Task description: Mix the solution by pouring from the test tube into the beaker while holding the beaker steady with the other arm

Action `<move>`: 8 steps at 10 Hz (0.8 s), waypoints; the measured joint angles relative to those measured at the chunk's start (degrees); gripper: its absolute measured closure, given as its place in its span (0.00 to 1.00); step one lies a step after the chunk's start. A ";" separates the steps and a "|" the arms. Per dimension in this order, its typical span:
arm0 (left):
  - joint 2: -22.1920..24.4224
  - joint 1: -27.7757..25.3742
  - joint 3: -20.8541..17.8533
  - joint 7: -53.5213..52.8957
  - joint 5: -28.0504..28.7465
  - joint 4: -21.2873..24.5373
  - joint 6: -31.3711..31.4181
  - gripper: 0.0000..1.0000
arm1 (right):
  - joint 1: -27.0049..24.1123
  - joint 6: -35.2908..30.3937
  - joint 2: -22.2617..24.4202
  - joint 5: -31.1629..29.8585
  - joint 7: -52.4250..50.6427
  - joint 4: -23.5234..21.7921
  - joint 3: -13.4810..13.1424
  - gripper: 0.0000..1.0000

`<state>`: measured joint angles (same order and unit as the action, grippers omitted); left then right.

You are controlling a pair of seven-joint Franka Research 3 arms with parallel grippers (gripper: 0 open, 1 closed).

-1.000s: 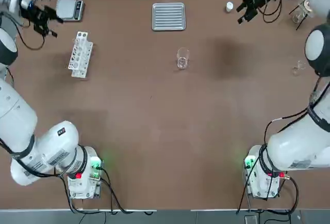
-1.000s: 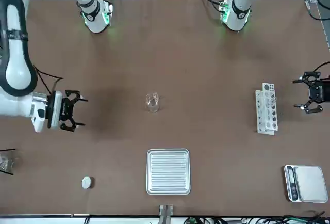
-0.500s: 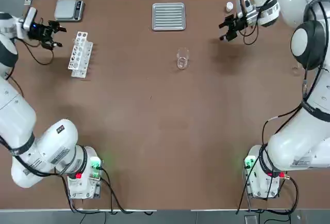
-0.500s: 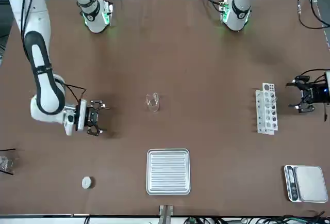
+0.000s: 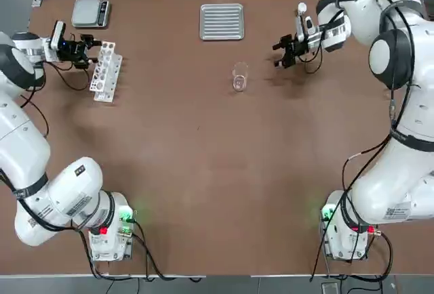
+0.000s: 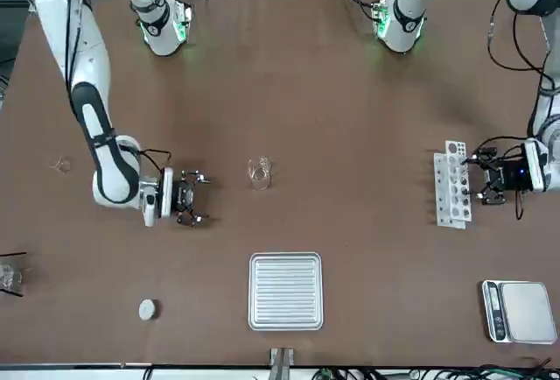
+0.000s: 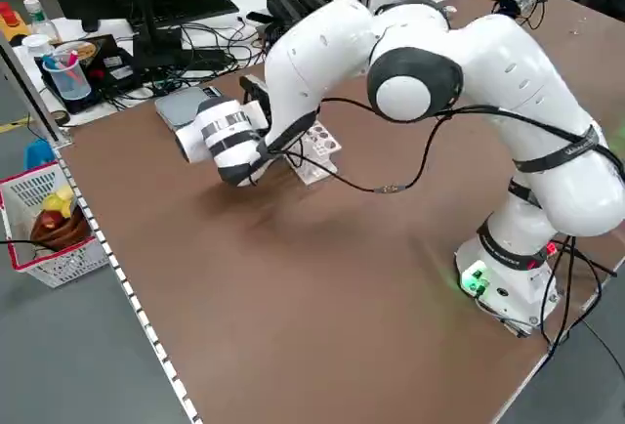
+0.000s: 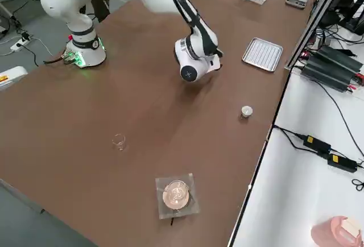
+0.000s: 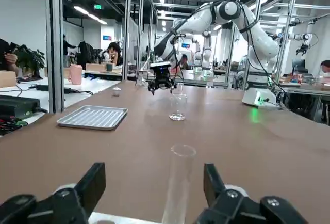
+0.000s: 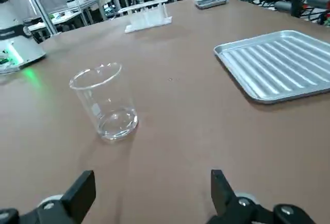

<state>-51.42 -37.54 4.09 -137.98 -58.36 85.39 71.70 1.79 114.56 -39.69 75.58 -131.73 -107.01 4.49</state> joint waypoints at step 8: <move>-2.39 0.35 0.52 -1.99 -0.29 1.14 -0.01 0.45 | 2.61 -0.02 -5.33 10.71 -10.80 -1.88 4.18 0.01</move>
<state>-53.80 -37.19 4.61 -139.96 -58.64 86.53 71.70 4.39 114.54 -45.02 86.29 -142.53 -108.90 8.67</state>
